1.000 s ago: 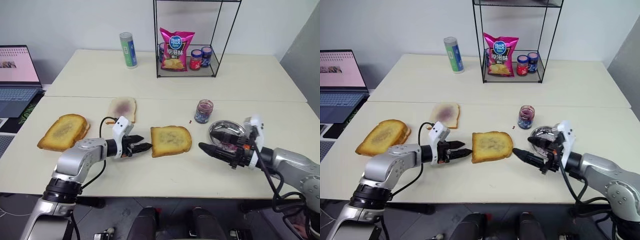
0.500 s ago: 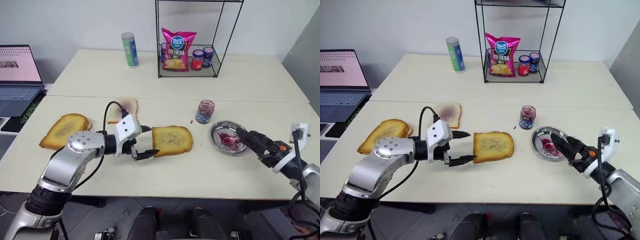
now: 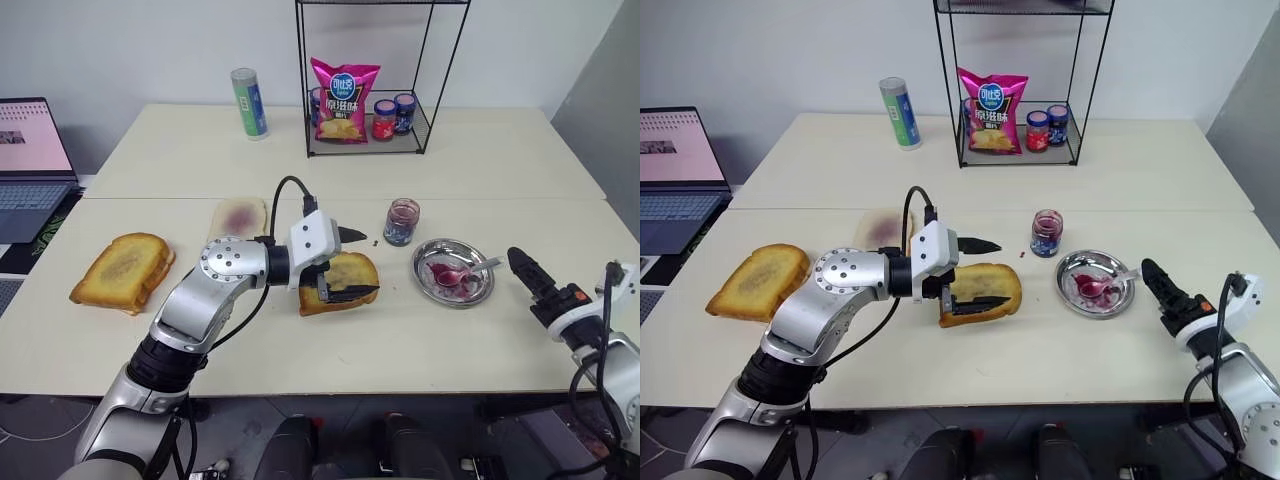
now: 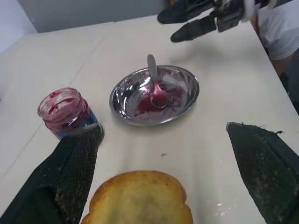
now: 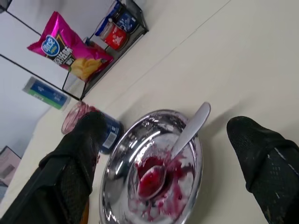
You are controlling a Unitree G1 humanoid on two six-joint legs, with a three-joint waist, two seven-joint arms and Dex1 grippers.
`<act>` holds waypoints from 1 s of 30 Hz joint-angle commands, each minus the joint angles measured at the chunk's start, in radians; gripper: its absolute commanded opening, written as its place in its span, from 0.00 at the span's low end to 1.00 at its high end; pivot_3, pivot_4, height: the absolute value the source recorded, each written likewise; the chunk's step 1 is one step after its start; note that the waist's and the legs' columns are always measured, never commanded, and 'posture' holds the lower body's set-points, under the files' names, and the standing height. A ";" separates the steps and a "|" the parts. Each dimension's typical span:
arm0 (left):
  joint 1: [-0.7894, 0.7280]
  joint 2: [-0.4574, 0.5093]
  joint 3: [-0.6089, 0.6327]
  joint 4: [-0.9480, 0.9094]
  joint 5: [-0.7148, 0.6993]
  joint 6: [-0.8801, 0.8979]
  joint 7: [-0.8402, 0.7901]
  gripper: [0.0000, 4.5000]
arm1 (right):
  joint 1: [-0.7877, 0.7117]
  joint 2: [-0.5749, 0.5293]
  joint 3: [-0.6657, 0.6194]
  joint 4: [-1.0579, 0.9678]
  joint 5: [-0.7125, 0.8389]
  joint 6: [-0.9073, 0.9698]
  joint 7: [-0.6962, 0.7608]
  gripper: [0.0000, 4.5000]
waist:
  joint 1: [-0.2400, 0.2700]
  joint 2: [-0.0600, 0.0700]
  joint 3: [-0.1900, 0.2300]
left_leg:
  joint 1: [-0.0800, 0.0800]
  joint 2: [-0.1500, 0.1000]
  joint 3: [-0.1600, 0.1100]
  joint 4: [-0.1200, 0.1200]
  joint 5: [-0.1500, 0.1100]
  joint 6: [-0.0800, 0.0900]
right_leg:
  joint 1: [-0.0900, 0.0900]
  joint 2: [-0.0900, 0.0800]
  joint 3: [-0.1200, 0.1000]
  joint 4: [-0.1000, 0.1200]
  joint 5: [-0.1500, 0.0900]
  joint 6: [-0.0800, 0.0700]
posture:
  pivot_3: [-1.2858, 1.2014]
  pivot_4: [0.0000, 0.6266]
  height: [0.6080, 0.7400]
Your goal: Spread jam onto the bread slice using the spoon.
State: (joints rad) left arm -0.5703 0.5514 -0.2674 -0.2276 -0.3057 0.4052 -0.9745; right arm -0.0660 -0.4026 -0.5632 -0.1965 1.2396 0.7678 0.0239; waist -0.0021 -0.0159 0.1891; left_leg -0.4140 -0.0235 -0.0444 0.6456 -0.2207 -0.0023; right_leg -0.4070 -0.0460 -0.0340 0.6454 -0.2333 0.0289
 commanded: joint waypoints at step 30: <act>0.003 -0.029 0.038 -0.072 0.031 0.050 0.079 1.00 | -0.264 0.045 0.047 0.435 -0.247 -0.085 0.255 0.80 | -0.003 0.000 0.000 | 0.012 0.003 0.021 -0.001 -0.002 0.003 | 0.002 0.006 0.025 0.001 0.004 0.006 | 0.52 0.24 1.00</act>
State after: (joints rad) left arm -0.5516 0.5316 -0.2322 -0.2735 -0.2761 0.4705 -0.9038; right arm -0.3212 -0.3629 -0.5086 0.2583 0.9980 0.6832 0.2807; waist -0.0053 -0.0158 0.1891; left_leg -0.4025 -0.0208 -0.0231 0.6445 -0.2223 0.0004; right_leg -0.4053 -0.0404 -0.0086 0.6462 -0.2293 0.0353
